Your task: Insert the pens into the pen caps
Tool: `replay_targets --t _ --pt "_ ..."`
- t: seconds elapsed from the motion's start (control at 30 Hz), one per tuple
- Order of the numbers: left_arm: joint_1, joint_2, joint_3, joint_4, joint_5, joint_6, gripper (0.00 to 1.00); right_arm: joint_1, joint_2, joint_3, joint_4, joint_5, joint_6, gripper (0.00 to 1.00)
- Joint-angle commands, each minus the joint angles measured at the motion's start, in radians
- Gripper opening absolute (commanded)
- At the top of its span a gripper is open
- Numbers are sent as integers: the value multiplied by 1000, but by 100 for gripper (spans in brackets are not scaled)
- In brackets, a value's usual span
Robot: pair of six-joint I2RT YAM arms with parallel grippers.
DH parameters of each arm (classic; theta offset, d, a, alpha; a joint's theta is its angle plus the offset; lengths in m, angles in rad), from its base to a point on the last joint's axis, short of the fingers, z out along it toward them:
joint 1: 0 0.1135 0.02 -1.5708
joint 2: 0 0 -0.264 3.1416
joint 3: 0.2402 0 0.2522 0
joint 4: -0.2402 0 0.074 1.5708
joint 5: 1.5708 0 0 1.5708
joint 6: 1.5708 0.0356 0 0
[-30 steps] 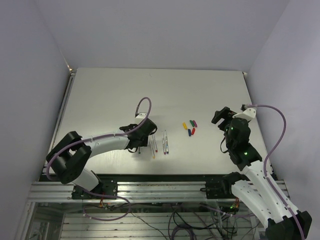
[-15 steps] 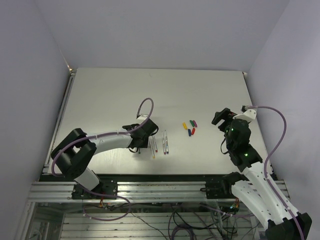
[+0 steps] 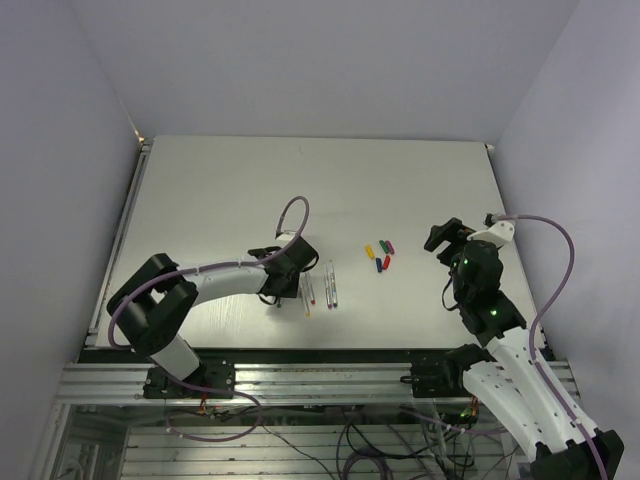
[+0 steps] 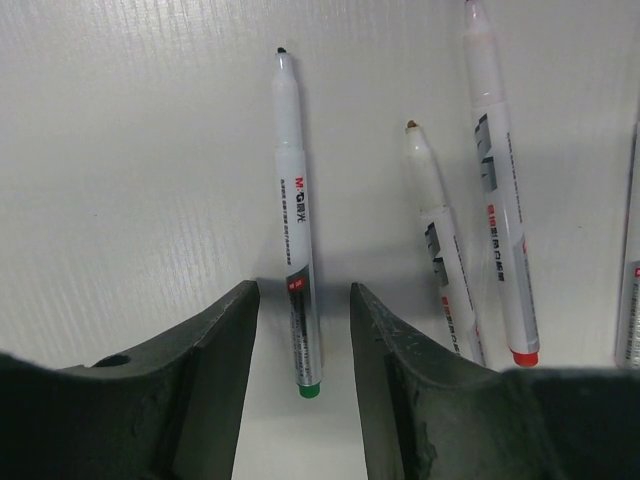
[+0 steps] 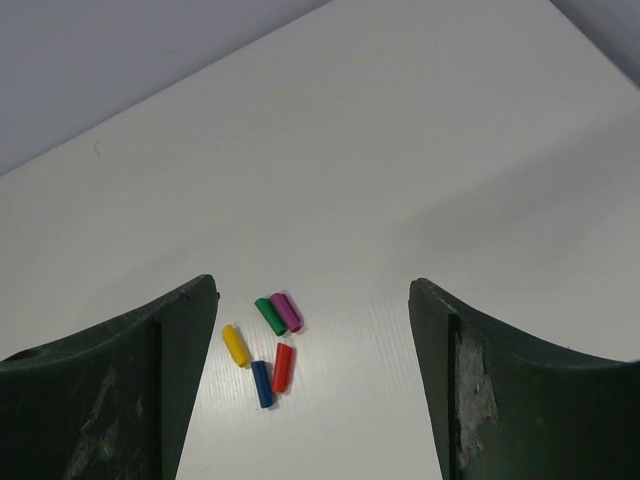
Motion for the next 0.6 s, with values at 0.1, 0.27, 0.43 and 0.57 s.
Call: replay_targets --t 0.1,0.27,0.43,0.57 --pt "5 40 11 -35 47 1 53 -4 -7 -18 -8 -3 17 77" --pt "9 45 0 -44 61 -2 50 -5 -8 -16 -17 -2 17 77" --pt "28 47 -16 -50 62 -6 40 -4 -11 -19 -20 -1 24 77" --pt "52 52 -30 -52 57 1 28 -5 -7 -15 -26 1 27 77"
